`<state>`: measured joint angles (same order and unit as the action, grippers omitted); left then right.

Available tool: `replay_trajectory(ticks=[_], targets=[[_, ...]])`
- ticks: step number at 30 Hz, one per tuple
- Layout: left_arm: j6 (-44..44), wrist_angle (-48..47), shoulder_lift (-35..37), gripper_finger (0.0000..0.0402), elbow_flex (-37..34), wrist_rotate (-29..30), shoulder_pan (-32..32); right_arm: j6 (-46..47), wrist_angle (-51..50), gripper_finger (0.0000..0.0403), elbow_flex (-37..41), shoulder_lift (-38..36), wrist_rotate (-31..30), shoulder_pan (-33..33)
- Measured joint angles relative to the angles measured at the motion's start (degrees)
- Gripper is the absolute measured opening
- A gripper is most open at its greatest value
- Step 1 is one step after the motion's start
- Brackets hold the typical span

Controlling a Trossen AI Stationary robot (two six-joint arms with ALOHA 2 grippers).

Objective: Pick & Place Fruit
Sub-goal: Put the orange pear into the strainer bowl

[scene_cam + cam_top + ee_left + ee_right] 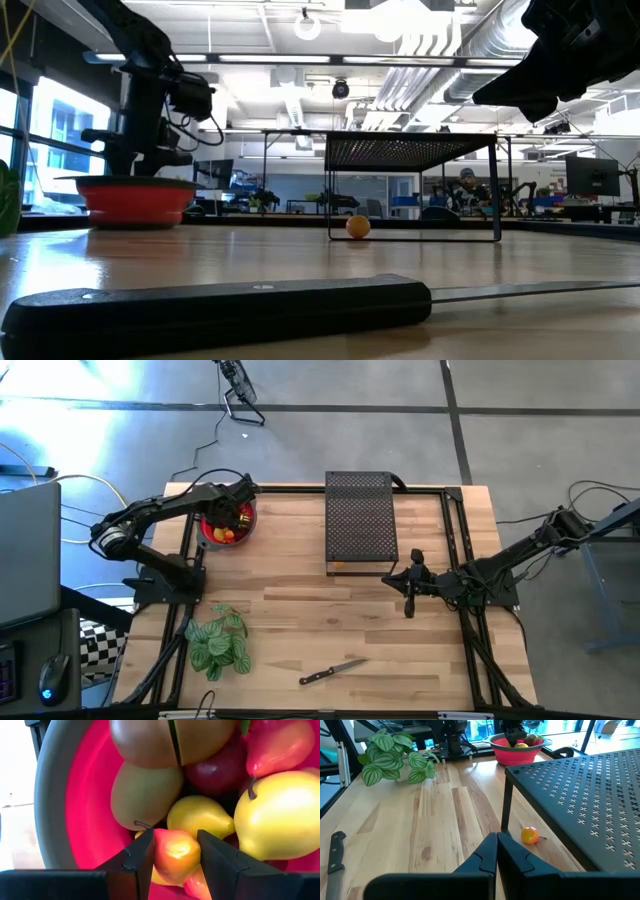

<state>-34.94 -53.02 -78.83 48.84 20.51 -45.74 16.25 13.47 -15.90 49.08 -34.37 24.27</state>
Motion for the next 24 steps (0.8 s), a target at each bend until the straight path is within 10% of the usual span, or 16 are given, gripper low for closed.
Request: replay_trajectory(ticks=[18, 24], targets=[[1.93, 0.6, -0.01, 0.0139, 0.0, 0.31, 0.0, 0.42, 0.04, 0.0003, 0.0, -0.01, -0.46, -0.02], [3.08, 0.5, -0.01, 0.0196, 0.0, -0.23, -0.02, 0.42, 0.04, 0.0003, 0.0, -0.02, -0.46, -0.02]])
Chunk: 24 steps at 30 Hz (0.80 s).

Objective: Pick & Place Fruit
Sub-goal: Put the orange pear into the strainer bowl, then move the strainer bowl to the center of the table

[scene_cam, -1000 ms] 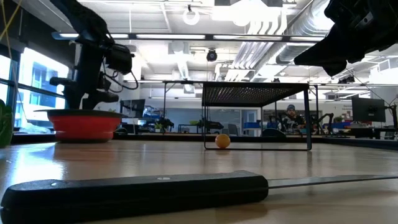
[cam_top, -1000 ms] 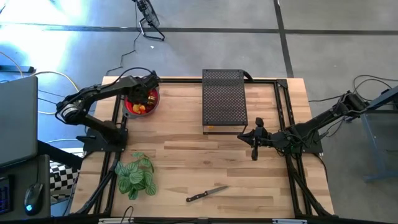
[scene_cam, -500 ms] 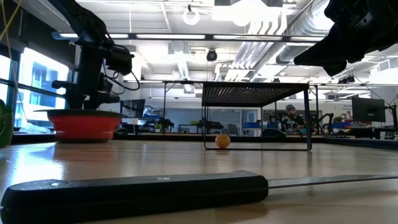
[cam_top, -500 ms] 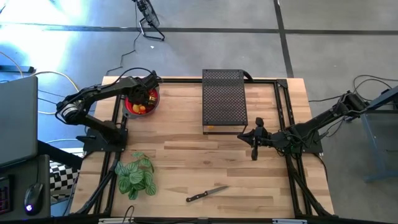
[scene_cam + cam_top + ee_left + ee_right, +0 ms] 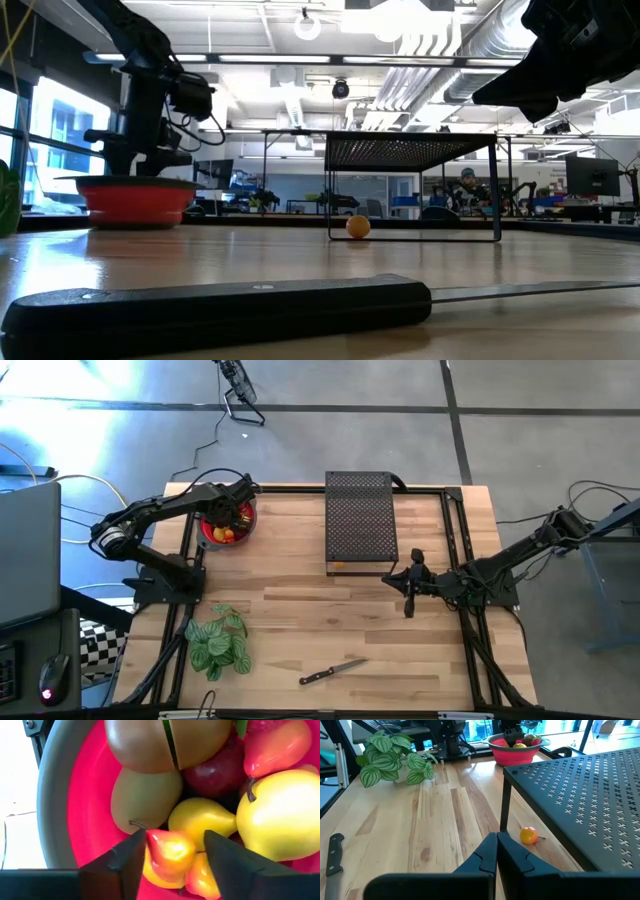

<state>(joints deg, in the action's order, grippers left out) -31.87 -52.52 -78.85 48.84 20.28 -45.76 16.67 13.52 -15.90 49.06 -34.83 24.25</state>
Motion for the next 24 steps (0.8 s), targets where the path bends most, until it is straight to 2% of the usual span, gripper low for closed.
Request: replay_trajectory(ticks=[4, 7, 12, 17, 21, 24], targets=[[0.67, -0.44, -0.02, 0.0243, 0.04, -0.31, 0.0, 0.0, 0.0, 0.0003, 0.0, 0.0, 0.0, 0.0], [0.8, -3.96, -0.1, 0.0263, 1.82, -0.43, 0.01, 0.0, 0.0, 0.0003, 0.0, 0.02, 0.01, 0.0], [1.54, -10.28, -0.09, 0.0268, 7.69, -0.35, 0.0, -0.26, 0.02, 0.0003, 0.0, 0.02, 0.02, 0.0], [0.85, -12.35, -0.09, 0.0269, 14.5, -0.64, 0.08, -0.27, 0.65, 0.0003, 0.0, 0.02, 0.02, 0.01], [-8.15, -11.52, -0.02, 0.0269, 16.89, -6.67, 1.97, 0.07, 0.92, 0.0003, 0.0, 0.02, 0.02, 0.0], [-8.7, -11.53, -0.02, 0.0269, 16.92, -10.47, 6.43, 0.05, 1.47, 0.0003, 0.0, 0.01, 0.02, 0.01]])
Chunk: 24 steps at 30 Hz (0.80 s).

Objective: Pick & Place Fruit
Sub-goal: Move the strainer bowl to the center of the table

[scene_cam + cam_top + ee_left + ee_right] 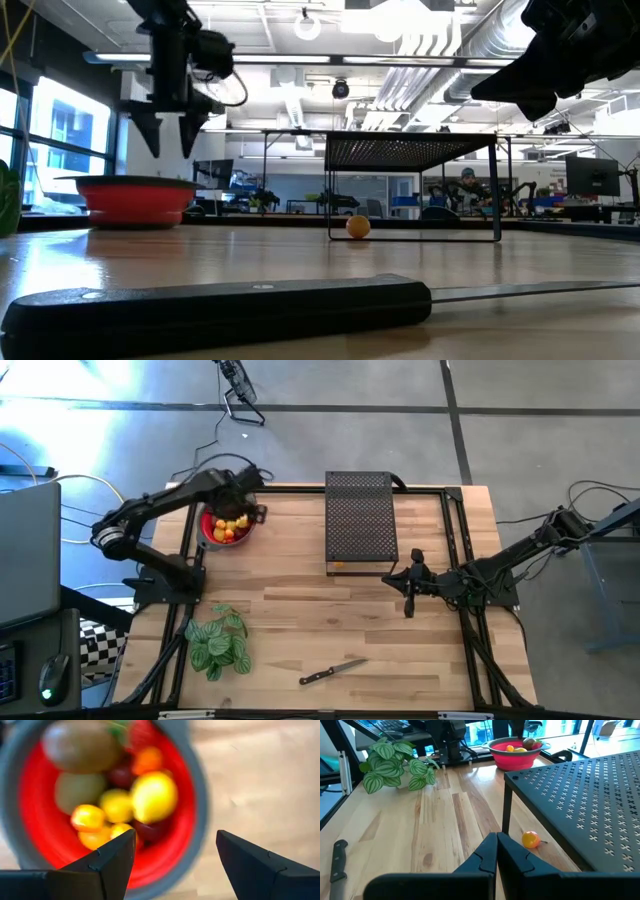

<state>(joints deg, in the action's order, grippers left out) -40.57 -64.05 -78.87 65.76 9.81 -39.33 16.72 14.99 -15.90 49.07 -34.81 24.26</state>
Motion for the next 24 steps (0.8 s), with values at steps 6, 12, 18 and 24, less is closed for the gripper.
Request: replay_trajectory(ticks=[6, 12, 18, 24], targets=[[2.45, -0.1, 0.0, 0.0269, -0.04, 6.76, 13.71, -0.03, 0.04, 0.0003, 0.0, 0.01, 0.02, 0.0], [9.89, -0.84, -0.13, 0.0269, -0.09, 15.93, 23.18, 0.08, 0.28, 0.0003, 0.0, 0.01, 0.02, 0.01], [-8.36, 0.47, -0.15, 0.0269, -0.09, 14.78, 30.73, 0.13, 0.28, 0.0003, 0.0, 0.0, 0.02, 0.01], [-19.07, 15.01, -0.2, 0.0269, -3.08, 22.49, 39.45, -0.2, 0.28, 0.0003, 0.0, 0.0, -1.38, 0.01]])
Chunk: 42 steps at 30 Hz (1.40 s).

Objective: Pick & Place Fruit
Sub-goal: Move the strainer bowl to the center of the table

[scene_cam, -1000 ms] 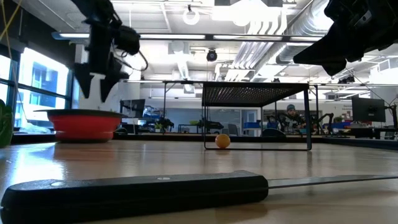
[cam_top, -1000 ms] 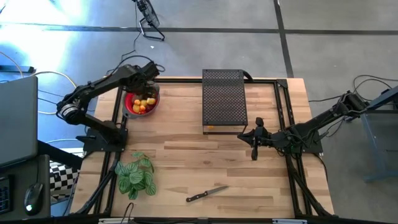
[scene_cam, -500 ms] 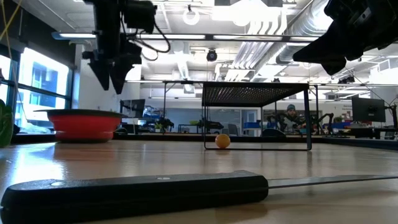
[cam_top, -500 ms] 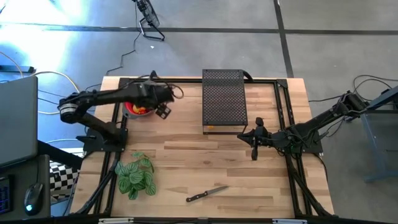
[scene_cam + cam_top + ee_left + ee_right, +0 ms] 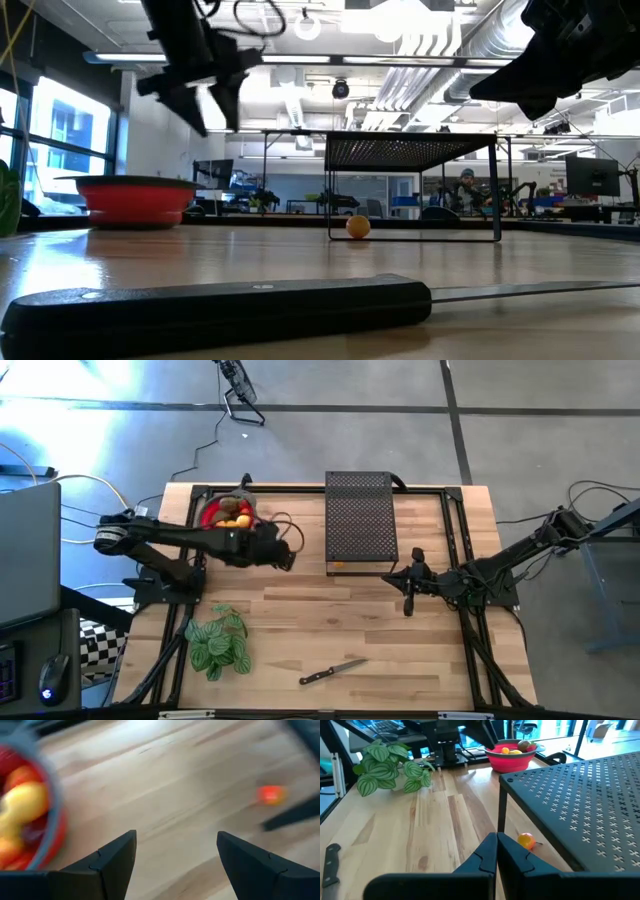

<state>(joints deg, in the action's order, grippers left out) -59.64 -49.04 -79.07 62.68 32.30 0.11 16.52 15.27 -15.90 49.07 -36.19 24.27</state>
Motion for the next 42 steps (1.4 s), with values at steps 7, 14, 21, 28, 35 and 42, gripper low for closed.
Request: replay_trajectory(ticks=[7, 14, 21, 28, 35, 42], targets=[[6.68, 10.04, 0.0, 0.0269, -3.17, -0.46, 6.44, 3.91, -0.02, 0.0003, 0.0, 0.0, 0.32, 0.0], [6.8, 10.32, 0.0, 0.0269, -5.49, -0.52, 9.09, 4.29, -0.02, 0.0003, 0.0, 0.0, -3.08, -0.04], [8.26, 0.24, 0.0, 0.0269, -7.0, -1.27, 8.9, 6.13, -0.02, 0.0003, 0.0, 0.0, -7.85, -0.04], [13.35, -15.52, 0.0, 0.0269, -7.0, 7.38, 8.89, 5.81, -0.02, 0.0003, 0.0, -0.01, -11.07, -0.07], [13.35, -18.96, 0.0, 0.0269, -7.0, 5.62, 5.73, 4.46, -0.02, 0.0003, 0.0, 0.01, -11.83, -0.07], [13.18, -18.0, -0.59, 0.0269, -6.98, 4.16, -0.19, 4.45, -0.04, 0.0003, 0.0, 0.01, -10.89, -0.07]])
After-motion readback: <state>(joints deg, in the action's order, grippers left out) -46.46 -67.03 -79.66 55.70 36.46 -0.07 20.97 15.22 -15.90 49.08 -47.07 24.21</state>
